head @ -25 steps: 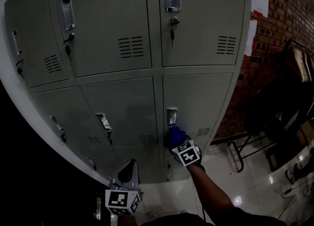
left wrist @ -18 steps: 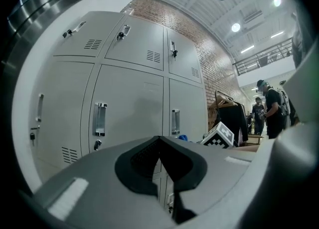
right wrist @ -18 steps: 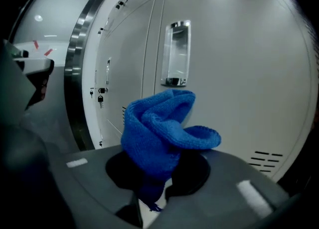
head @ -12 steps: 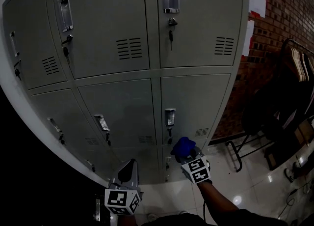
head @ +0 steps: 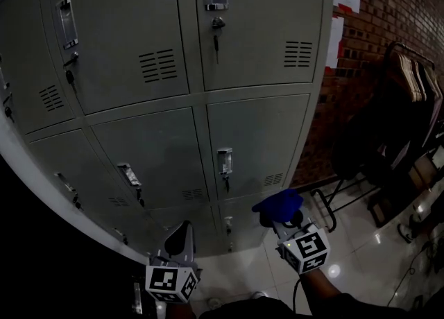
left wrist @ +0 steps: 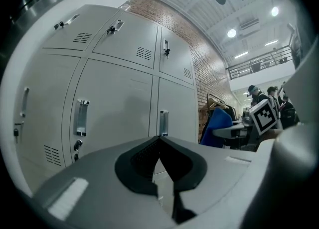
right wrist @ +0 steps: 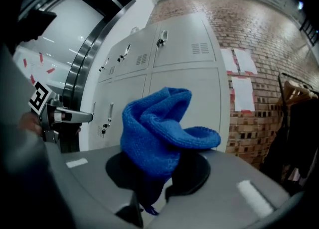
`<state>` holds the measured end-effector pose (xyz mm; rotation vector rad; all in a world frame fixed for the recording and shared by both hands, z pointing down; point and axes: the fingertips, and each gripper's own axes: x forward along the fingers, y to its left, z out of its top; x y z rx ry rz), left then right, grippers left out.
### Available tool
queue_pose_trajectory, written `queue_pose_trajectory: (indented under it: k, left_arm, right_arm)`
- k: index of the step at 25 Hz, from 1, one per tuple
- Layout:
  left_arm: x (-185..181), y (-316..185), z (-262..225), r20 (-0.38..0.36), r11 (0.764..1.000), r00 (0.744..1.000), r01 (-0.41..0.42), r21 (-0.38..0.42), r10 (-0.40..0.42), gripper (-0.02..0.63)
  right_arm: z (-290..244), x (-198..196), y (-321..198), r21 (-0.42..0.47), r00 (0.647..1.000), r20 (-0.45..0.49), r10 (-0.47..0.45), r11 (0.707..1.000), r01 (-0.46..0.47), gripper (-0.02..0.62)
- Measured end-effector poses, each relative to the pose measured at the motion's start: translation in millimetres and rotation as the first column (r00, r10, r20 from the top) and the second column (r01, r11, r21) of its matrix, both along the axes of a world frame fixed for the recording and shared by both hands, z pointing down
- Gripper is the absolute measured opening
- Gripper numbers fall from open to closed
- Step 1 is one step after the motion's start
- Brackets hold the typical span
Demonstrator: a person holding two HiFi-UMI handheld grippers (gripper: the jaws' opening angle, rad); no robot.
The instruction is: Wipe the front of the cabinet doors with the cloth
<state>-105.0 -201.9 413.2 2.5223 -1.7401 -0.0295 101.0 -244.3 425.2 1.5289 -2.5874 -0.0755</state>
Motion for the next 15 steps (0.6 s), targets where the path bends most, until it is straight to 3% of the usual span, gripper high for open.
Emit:
queue_pose_trajectory:
  k: [4,11,15]
  left_arm:
    - [4.3,-2.2,2.9,-0.004,1.0,1.0,-0.009,0.008,0.009,0.011]
    - [7.3,-2.0,0.2,0.004,1.0,1.0,-0.012,0.018,0.012,0.011]
    - [5.3,-0.2,-7.0,0.023,1.0,1.0,0.005,0.027,-0.006,0.011]
  right_arm:
    - [-29.1,12.4,14.6,0.138,0.996,-0.029,0.081,0.987,-0.076,0.092]
    - [-35.6,21.0,21.6,0.16,0.996,0.009,0.093,0.983,-0.093,0.084]
    - [-38.0,16.5,23.8,0.18,0.996,-0.015,0.091,0.98,-0.087,0.084]
